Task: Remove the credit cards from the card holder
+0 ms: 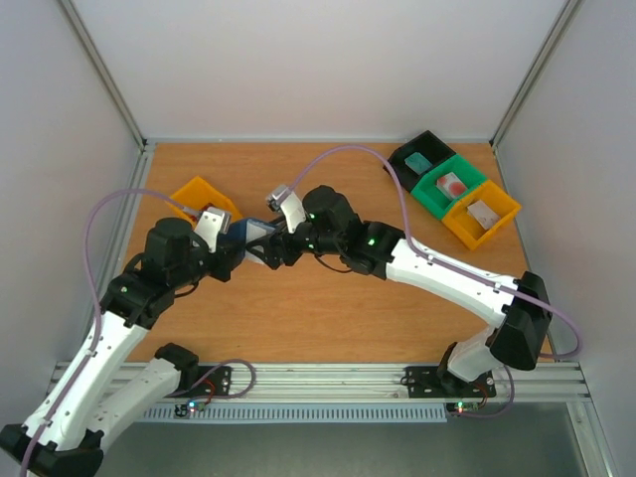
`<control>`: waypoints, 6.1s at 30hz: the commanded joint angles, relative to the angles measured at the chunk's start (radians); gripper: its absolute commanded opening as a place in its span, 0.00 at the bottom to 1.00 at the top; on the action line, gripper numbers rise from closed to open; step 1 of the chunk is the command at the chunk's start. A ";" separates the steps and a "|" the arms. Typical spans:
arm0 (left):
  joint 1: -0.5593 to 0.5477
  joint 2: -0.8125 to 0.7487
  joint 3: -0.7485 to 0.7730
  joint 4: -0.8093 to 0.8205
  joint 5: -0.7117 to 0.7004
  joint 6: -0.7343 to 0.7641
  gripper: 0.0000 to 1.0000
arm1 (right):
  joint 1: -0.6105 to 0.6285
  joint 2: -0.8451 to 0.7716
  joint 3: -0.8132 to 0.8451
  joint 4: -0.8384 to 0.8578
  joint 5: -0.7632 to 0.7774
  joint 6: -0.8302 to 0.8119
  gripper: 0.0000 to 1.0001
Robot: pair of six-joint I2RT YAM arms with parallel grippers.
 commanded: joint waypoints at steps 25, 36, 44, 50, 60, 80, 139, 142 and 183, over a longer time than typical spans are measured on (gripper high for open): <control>-0.002 -0.086 -0.102 0.290 0.361 -0.109 0.00 | -0.191 -0.179 -0.079 -0.188 -0.478 -0.198 0.30; -0.004 -0.104 -0.158 0.391 0.468 -0.099 0.00 | -0.192 -0.180 -0.076 -0.163 -0.381 -0.169 0.13; -0.007 -0.096 -0.193 0.517 0.535 -0.152 0.00 | -0.141 -0.141 -0.091 -0.040 -0.290 -0.113 0.27; -0.007 -0.110 -0.206 0.525 0.528 -0.178 0.00 | -0.128 -0.131 -0.085 -0.048 -0.298 -0.111 0.29; -0.007 -0.116 -0.250 0.632 0.529 -0.281 0.00 | -0.080 -0.117 -0.079 -0.066 -0.305 -0.137 0.39; -0.007 -0.134 -0.270 0.532 0.561 -0.124 0.92 | -0.074 -0.159 -0.037 -0.138 -0.167 -0.083 0.01; 0.044 -0.386 -0.264 0.310 0.251 -0.125 0.39 | -0.066 -0.077 0.199 -0.799 0.505 0.140 0.01; 0.041 -0.388 -0.311 0.491 0.475 -0.248 0.36 | 0.019 0.049 0.336 -0.869 0.564 0.149 0.01; -0.025 -0.228 -0.191 0.532 0.636 -0.193 0.31 | -0.101 -0.109 0.252 -0.472 -0.583 -0.242 0.01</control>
